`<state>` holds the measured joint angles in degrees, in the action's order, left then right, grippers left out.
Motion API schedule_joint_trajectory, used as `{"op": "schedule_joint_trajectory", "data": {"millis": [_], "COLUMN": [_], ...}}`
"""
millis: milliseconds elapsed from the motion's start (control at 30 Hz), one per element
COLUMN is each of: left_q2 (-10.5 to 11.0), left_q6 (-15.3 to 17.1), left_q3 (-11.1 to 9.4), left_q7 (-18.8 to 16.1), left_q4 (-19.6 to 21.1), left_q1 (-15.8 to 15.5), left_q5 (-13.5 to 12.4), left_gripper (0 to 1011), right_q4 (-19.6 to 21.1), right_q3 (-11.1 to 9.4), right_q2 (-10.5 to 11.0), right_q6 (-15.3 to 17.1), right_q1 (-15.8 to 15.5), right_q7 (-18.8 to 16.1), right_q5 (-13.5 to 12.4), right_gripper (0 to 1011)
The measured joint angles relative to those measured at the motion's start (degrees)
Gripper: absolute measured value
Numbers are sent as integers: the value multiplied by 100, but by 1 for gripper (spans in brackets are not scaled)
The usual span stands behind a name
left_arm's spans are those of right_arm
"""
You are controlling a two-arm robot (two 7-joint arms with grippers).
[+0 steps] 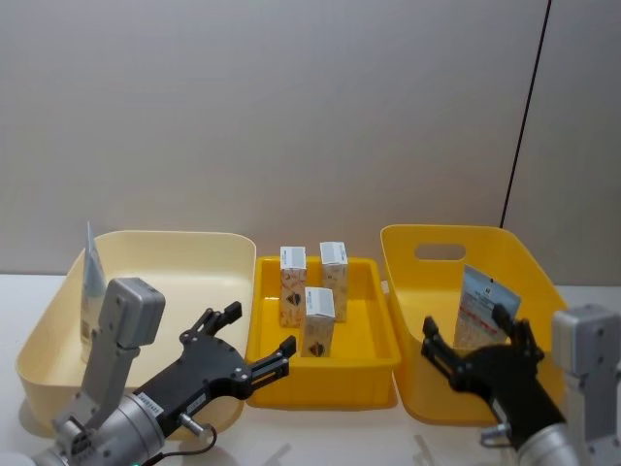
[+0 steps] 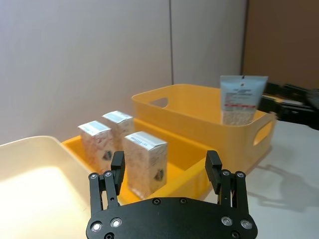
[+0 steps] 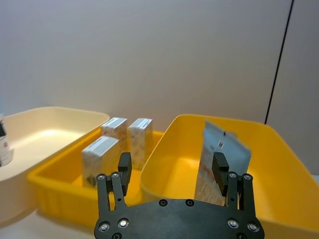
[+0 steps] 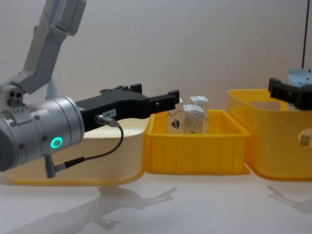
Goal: Bimanual collaborative sorting of washing and personal care products
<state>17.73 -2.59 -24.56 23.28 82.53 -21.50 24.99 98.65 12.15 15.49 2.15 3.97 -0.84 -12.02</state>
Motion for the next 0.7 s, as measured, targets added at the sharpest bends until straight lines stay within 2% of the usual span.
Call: {"op": "schedule_joint_trajectory", "data": {"millis": [333, 700], "left_q2": [137, 283], "left_q6": [115, 236], "left_q3": [-53, -106], "left_q7": [-743, -1537], "left_q4": [351, 727], "left_q1": [262, 540], "left_q5": [-446, -914], "left_gripper": [1003, 1003], "right_q4": [222, 258], "right_q3": [74, 83], "right_q2": [328, 383], "right_q6": [-18, -21], "right_q1": [-414, -480], "right_q7": [-257, -299], "right_q5": [-381, -446], "right_gripper": [1002, 1002]}}
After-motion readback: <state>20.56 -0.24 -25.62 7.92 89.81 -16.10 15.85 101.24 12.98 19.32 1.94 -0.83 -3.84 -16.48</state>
